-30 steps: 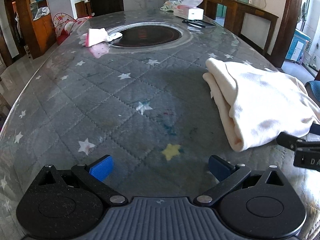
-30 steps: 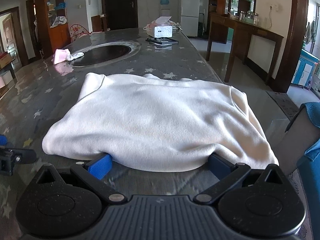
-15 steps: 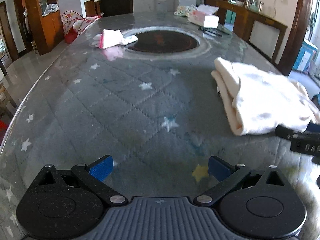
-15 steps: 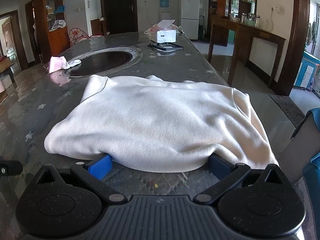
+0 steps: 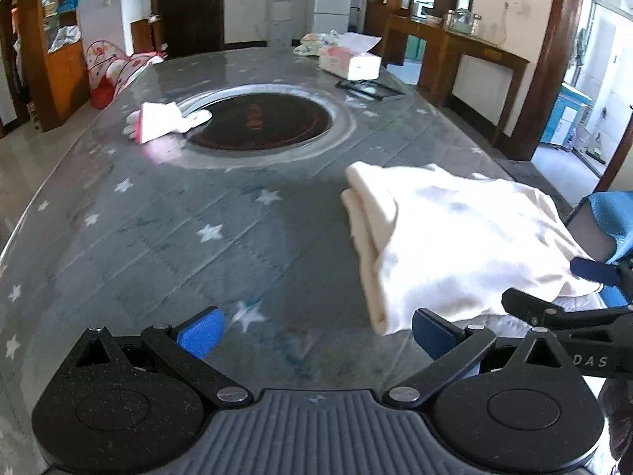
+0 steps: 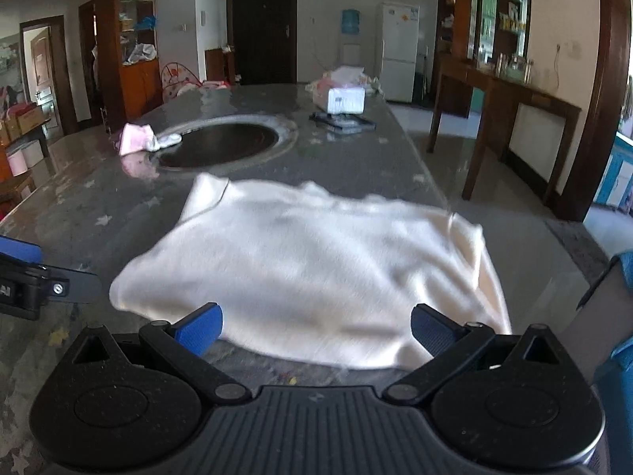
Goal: Fold clothes
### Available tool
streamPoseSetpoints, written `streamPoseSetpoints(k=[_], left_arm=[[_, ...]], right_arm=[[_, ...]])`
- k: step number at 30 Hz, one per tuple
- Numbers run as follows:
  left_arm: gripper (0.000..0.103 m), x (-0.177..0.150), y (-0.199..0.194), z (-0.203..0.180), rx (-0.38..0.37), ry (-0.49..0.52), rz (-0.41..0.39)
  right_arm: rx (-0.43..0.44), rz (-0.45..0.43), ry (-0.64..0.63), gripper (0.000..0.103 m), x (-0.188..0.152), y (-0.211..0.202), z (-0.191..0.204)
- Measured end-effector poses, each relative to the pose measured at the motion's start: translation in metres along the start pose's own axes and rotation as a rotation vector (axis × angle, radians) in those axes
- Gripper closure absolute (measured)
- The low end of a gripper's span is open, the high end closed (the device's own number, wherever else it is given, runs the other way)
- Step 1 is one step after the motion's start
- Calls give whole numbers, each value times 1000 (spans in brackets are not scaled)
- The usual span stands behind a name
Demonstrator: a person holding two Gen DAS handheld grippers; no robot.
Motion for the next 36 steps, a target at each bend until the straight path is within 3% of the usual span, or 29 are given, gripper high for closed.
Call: streamPoseSetpoints(k=[10,16,20,23,30,36], left_arm=[[0,24,1,-26,-19,54,-39],[10,37,11,-39,-36,94,-41],[20,51,25,-41,-52,96,-32],[21,63,38,-44,-46,113,-32],[23,86,70,-54,-53,168,-27],[25,99,95,-56,-59,211,-20]], right_arm=[[31,-29,16,8,23,-6,-26],[52,-8,8,21,28,5,-39],[58,2,7,28,35,20,-52],[71,12,2,36,43,36,-64],[57,42,-8,41,61,80,-85],[103,84,-22,49,66,112,-95]])
Point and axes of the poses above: each gripper's, at about its wrist camera, not at the fingertips, and y roughly the way its jaws point, z to its left, x to its top, the point moved 3 cm from there along y, roughly the way its jaws point, and after that the axes turned 6 degrees about -y, right-handed, at the moved point
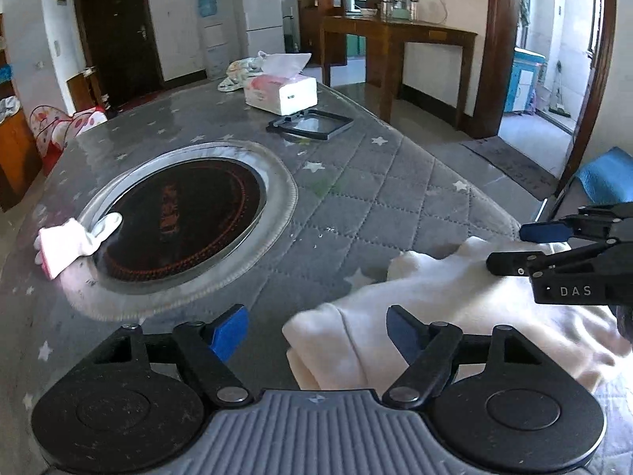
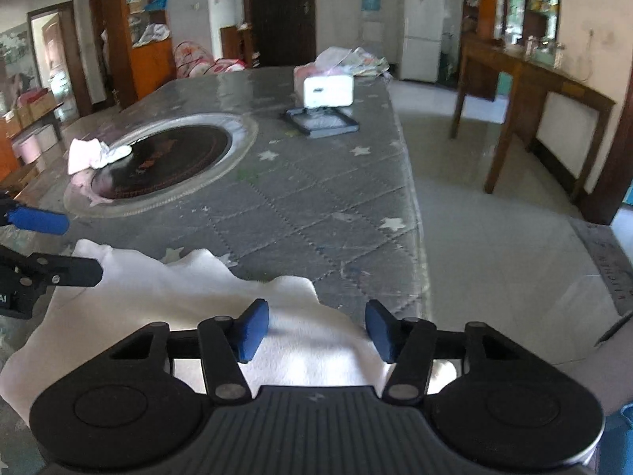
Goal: Fold clothes
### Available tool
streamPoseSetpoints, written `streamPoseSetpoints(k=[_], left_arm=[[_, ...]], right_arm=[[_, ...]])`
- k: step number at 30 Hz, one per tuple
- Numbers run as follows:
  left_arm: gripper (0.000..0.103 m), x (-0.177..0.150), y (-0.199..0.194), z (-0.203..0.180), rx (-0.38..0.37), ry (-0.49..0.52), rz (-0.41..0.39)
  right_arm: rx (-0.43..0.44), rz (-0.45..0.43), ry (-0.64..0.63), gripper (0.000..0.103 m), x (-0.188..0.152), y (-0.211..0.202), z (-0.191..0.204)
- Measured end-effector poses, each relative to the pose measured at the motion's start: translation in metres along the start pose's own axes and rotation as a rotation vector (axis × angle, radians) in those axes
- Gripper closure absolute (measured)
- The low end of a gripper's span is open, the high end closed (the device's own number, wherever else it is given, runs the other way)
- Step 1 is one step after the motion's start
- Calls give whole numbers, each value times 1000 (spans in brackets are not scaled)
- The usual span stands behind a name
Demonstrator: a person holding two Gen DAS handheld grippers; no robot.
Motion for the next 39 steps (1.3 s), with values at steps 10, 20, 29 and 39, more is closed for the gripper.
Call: streamPoseSetpoints(k=[10,20,29,39], left_arm=[[92,-4,8,-1,-106,-2,19],[95,20,-63,-2,-151,-34,-153],[95,50,-190,4,-208,-24,-434],[95,0,-200,18,-178,-21,-343]], right_arm=[[39,-29,-3,91,0,-2,4],[3,-292,-1,95,34,-95,19],[-20,-638,-81,95,74,-231,54],[-23,-548,-133,95,29,-246,89]])
Point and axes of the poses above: each gripper's, at about its wrist camera, not at the fingertips, and y roughly the way its jaws point, z to its left, x to its top, the point moved 3 cm from there along y, roughly the way its jaws point, and after that the axes turned 6 degrees about -y, right-handed, at the moved point
